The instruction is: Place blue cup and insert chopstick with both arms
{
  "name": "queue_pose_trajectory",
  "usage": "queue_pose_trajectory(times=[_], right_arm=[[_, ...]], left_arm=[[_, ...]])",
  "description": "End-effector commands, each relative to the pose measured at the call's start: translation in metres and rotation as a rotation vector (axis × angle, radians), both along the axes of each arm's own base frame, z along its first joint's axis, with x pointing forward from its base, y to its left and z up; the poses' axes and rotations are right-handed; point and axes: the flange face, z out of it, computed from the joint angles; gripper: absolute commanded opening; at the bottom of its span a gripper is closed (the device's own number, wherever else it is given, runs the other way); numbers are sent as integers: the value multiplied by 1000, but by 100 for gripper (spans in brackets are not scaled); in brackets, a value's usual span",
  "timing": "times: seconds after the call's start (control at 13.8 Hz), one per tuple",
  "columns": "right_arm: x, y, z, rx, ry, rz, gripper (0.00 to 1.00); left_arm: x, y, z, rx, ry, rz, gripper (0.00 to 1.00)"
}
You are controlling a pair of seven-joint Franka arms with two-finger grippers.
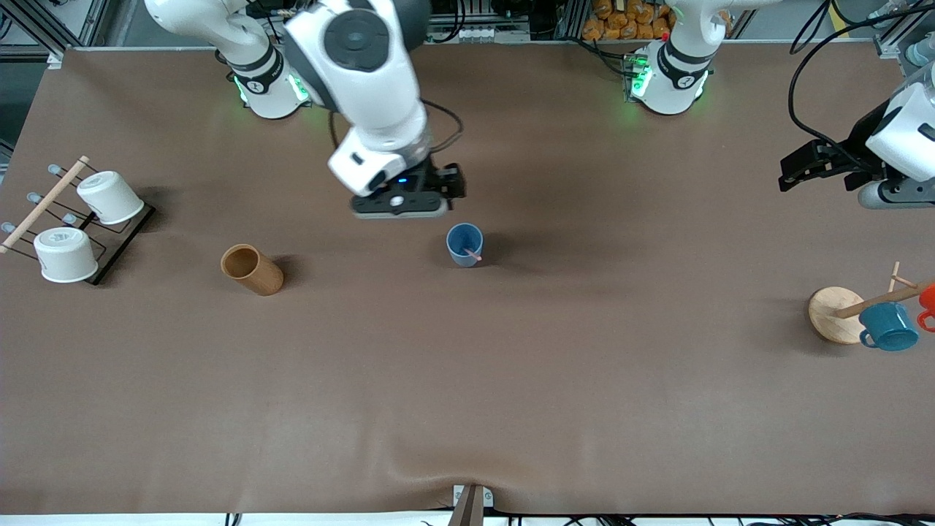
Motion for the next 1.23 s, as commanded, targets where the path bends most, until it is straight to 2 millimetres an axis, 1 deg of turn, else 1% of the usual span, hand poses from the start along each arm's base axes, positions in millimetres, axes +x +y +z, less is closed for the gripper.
queue_pose_trajectory(times=[0.0,0.22,0.29,0.36,0.44,0.51,0.73,0.87,0.94,1.02,1.16], right_arm=[[29,-62,2,-22,30,43,100],[55,-123,0,-38,64,28,100],[62,-143,2,-42,75,20,100],[66,-162,10,-39,70,11,100],[73,-184,11,-39,75,14,100],[78,-206,11,-40,86,33,100],[94,-283,17,-29,88,54,100],[96,-322,22,-24,93,88,100],[95,-338,27,-21,92,96,100],[92,-350,32,-20,100,96,100],[83,-384,50,-17,97,79,100]], left_arm=[[-6,0,8,-13,-9,12,100],[-7,1,9,-14,-8,12,100],[-7,1,9,-14,-10,12,100],[-8,1,10,-13,-7,12,100],[-8,1,9,-14,-2,10,100],[-8,1,9,-14,-2,10,100],[-9,-1,6,-13,7,8,100],[-9,-1,4,-13,11,8,100],[-9,-1,3,-13,13,8,100],[-8,-1,2,-13,15,9,100],[-8,-2,2,-13,16,5,100]])
